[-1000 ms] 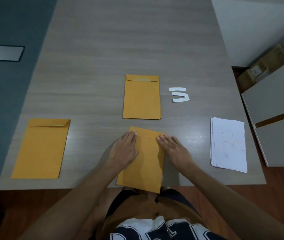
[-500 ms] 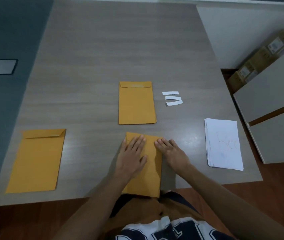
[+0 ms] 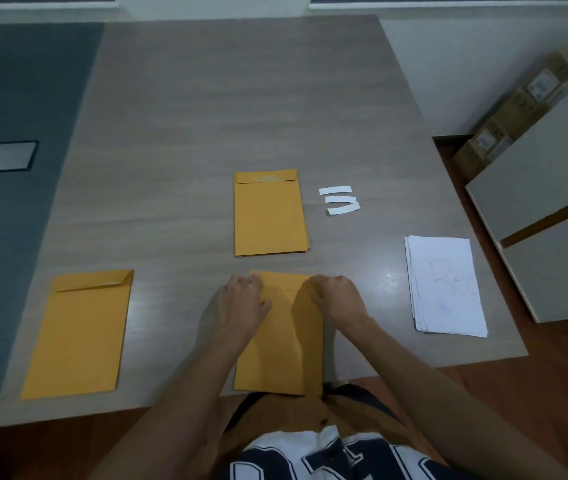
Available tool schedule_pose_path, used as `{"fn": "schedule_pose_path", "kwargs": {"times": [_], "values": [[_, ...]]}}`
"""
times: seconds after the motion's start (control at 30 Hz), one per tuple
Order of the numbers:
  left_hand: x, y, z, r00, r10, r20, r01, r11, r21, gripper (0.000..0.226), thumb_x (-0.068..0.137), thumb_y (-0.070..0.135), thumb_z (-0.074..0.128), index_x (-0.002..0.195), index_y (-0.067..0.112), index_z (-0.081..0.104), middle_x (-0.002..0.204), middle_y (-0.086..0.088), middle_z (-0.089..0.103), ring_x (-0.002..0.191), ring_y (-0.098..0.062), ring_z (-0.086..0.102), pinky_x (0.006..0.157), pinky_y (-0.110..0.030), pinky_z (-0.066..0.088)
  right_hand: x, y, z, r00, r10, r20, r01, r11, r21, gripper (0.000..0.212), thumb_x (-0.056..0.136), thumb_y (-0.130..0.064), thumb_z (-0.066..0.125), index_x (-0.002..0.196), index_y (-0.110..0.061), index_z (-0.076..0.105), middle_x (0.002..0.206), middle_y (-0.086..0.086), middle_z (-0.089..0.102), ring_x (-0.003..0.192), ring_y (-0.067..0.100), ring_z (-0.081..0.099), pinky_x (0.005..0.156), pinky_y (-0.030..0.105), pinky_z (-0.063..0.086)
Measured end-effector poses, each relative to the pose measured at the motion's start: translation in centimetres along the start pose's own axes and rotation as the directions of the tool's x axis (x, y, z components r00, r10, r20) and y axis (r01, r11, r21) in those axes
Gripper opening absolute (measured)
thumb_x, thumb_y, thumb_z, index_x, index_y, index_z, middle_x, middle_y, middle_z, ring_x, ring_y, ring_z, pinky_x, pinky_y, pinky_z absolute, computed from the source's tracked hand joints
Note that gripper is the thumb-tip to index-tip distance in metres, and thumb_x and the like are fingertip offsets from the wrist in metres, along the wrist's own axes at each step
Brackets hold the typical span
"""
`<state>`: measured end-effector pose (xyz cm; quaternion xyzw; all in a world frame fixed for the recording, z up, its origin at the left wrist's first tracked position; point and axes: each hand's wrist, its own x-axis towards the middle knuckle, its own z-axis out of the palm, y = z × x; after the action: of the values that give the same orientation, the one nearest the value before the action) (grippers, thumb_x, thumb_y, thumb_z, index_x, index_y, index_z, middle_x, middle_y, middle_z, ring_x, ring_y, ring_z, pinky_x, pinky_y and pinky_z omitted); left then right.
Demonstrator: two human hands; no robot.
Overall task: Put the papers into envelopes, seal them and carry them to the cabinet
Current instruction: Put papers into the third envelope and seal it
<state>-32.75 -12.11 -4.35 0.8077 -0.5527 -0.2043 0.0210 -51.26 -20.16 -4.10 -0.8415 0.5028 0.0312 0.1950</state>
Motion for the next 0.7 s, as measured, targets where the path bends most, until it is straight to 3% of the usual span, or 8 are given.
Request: {"fn": "schedule_pose_path", "kwargs": {"times": [0.1, 0.2, 0.33, 0.43, 0.53, 0.63, 0.7], "values": [[1.3, 0.6, -0.6, 1.000, 0.009, -0.011, -0.010, 0.998, -0.062, 0.055, 0.083, 0.035, 0.077, 0.130, 0.016, 0.055, 0.120, -0.007, 0.057, 0.118, -0.025, 0.044, 0.091, -0.036, 0.047, 1.2, -0.2, -0.5, 0.997, 0.071, 0.003, -0.071, 0.993, 0.093, 0.039, 0.088, -0.021, 0.064, 0.126, -0.016, 0.059, 0.116, 0.011, 0.059, 0.110, 0.026, 0.052, 0.092, 0.035, 0.047], [2.3, 0.6, -0.4, 0.999, -0.013, 0.035, 0.014, 1.000, -0.023, 0.075, 0.077, 0.043, 0.081, 0.140, 0.022, 0.047, 0.124, -0.008, 0.042, 0.118, -0.025, 0.038, 0.094, -0.032, 0.041, 2.2, -0.4, -1.1, 0.990, 0.108, 0.089, -0.112, 0.993, 0.043, 0.047, 0.082, -0.032, 0.073, 0.123, -0.016, 0.055, 0.120, 0.008, 0.050, 0.114, 0.025, 0.044, 0.095, 0.037, 0.043], [3.0, 0.3, -0.7, 0.998, -0.051, 0.022, 0.052, 0.996, -0.066, 0.066, 0.065, 0.044, 0.089, 0.116, 0.021, 0.054, 0.121, -0.004, 0.040, 0.116, -0.023, 0.039, 0.094, -0.033, 0.041, 3.4, -0.5, -1.3, 0.983, 0.114, 0.145, -0.119, 0.993, 0.022, 0.052, 0.077, -0.033, 0.078, 0.117, -0.012, 0.053, 0.119, 0.008, 0.047, 0.113, 0.025, 0.043, 0.094, 0.039, 0.045], [2.8, 0.1, -1.3, 0.998, -0.058, 0.032, 0.063, 0.981, -0.183, 0.058, 0.065, 0.032, 0.091, 0.102, 0.017, 0.048, 0.108, -0.001, 0.049, 0.100, -0.020, 0.048, 0.077, -0.032, 0.043, 4.2, -0.6, -1.7, 0.978, 0.083, 0.189, -0.106, 0.988, 0.112, 0.042, 0.074, -0.024, 0.079, 0.107, -0.013, 0.054, 0.110, 0.006, 0.052, 0.105, 0.023, 0.049, 0.086, 0.035, 0.049], [2.9, -0.7, -2.2, 0.997, -0.061, 0.047, 0.076, 0.891, -0.447, 0.041, 0.076, 0.014, 0.083, 0.097, 0.013, 0.048, 0.095, -0.001, 0.057, 0.085, -0.018, 0.053, 0.061, -0.029, 0.039, 4.6, -0.4, -2.7, 0.978, 0.051, 0.201, -0.116, 0.937, 0.330, 0.027, 0.072, -0.009, 0.079, 0.089, -0.013, 0.058, 0.096, 0.003, 0.060, 0.090, 0.020, 0.057, 0.072, 0.027, 0.050], [3.8, -2.0, -3.7, 0.994, -0.108, -0.014, 0.072, 0.747, -0.661, 0.024, 0.082, 0.007, 0.077, 0.099, 0.014, 0.062, 0.093, 0.001, 0.057, 0.079, -0.011, 0.052, 0.063, -0.024, 0.040, 5.5, -0.4, -4.7, 0.987, 0.125, 0.105, -0.163, 0.805, 0.571, 0.014, 0.076, -0.001, 0.077, 0.084, -0.008, 0.068, 0.086, -0.003, 0.064, 0.076, 0.010, 0.057, 0.060, 0.006, 0.043], [5.1, -2.5, -4.9, 0.988, -0.149, -0.030, 0.080, 0.677, -0.732, 0.023, 0.084, 0.006, 0.075, 0.104, 0.014, 0.068, 0.081, 0.002, 0.052, 0.070, -0.010, 0.050, 0.063, -0.022, 0.040, 6.8, -0.6, -6.1, 0.984, 0.170, 0.056, -0.167, 0.760, 0.628, 0.011, 0.077, -0.004, 0.077, 0.085, -0.008, 0.070, 0.083, -0.007, 0.064, 0.069, 0.002, 0.054, 0.056, 0.000, 0.040]]}}
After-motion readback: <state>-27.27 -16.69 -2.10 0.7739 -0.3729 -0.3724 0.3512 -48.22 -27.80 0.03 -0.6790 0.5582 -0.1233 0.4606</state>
